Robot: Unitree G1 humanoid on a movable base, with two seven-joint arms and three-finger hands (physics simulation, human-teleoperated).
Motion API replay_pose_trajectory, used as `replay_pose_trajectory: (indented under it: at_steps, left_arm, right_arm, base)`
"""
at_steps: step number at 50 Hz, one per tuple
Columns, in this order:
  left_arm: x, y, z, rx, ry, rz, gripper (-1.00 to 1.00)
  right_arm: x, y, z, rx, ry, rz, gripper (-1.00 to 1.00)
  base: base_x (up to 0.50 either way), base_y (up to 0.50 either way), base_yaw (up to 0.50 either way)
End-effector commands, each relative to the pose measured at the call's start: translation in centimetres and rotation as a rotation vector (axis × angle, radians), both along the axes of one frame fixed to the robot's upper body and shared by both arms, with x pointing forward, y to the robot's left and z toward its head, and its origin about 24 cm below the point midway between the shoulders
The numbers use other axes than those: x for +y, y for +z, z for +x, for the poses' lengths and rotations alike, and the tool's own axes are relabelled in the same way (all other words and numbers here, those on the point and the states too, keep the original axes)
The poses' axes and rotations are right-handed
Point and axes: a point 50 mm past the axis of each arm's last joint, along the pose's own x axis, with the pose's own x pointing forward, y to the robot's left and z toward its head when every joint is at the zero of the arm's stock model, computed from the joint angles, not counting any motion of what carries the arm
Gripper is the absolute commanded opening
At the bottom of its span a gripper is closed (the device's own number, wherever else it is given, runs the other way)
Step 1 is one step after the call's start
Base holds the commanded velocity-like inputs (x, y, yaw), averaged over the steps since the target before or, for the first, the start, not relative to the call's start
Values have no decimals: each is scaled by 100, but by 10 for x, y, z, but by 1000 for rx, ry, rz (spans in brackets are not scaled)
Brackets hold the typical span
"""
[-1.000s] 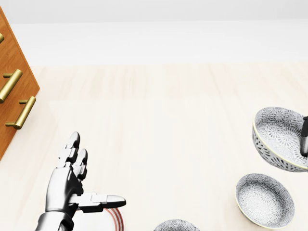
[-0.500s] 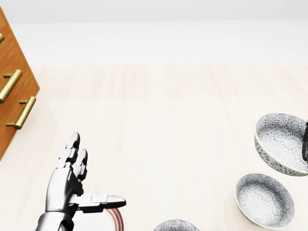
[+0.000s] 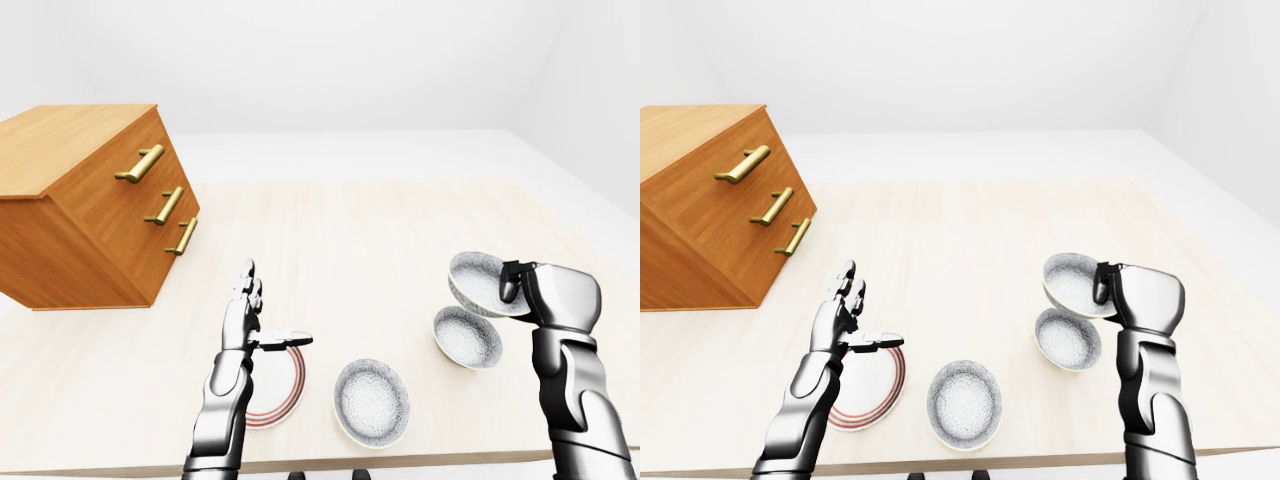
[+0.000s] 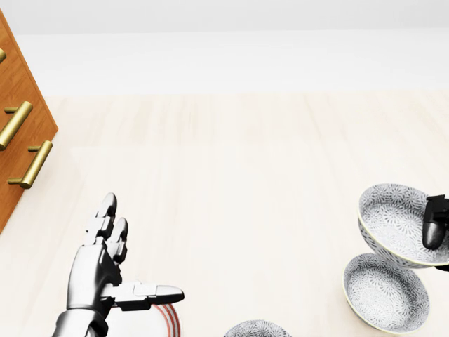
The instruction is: Stack the bowl at the front on the bowl in the middle.
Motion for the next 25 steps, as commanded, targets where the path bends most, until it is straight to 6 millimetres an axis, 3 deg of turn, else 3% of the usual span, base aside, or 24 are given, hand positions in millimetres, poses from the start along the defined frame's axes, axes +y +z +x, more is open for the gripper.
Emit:
replay_pose_trajectory:
  at_steps: [1, 18, 25]
  left_arm:
    - [0, 0, 0, 1, 0, 0, 100]
    - [-1, -2, 1, 6, 0, 2, 100]
    - [-1, -2, 1, 7, 1, 2, 100]
  right_arm:
    - [-9, -20, 1, -59, -33, 128, -100]
    - [-18, -53, 4, 4, -82, 68, -100]
    - [-19, -51, 6, -2, -80, 76, -100]
  base:
    - [0, 0, 0]
    - [0, 0, 0]
    - [0, 0, 0]
